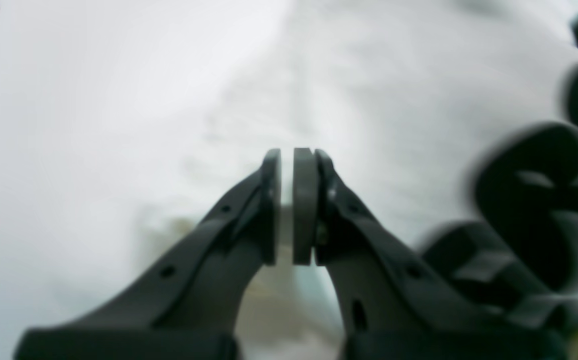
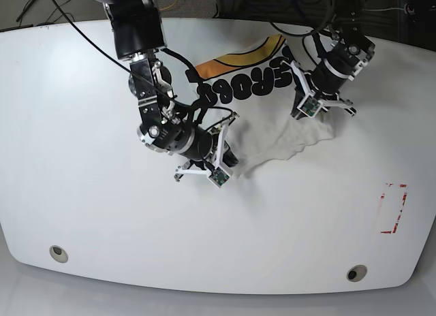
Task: Layout the t-shirt on the table in an organized manner, then fold the t-shirt properly
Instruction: 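Hold the bundle with both grippers and fold the printed layer over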
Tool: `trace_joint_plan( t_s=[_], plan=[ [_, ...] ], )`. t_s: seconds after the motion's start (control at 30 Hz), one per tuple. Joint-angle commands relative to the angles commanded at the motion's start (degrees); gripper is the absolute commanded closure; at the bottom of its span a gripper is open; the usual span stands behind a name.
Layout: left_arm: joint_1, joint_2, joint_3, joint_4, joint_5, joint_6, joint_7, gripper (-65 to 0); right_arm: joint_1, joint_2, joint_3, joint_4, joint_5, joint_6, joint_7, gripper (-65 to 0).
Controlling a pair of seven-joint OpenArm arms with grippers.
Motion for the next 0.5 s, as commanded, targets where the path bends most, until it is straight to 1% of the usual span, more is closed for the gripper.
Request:
trace_joint_plan(
  t_s=[0.13,0.27,0.43,0.5],
  plan=[
    [3.1,0.0,2.6,0.0,0.0,0.0,0.0,-2.7,0.8,-1.2,-0.1,-6.0,0.0,0.00,5.0,0.0],
    [4.9,0.0,4.5,-0.1,0.1,0.0,0.0,-2.7,0.8,-1.2,-0.1,-11.6,-0.1,0.00,9.0,0.0],
    [5.5,-0.4,4.4,-0.4,0.1,0.0,0.0,-2.7,-0.4,-0.9,-0.1,-14.9,-0.1,0.09,11.3,0.0],
    [5.5,-1.8,4.3,-0.9,0.2,0.0,0.0,-2.7,-1.8,-0.8,-0.1,-15.0,-0.1,0.09,11.5,0.0]
  ],
)
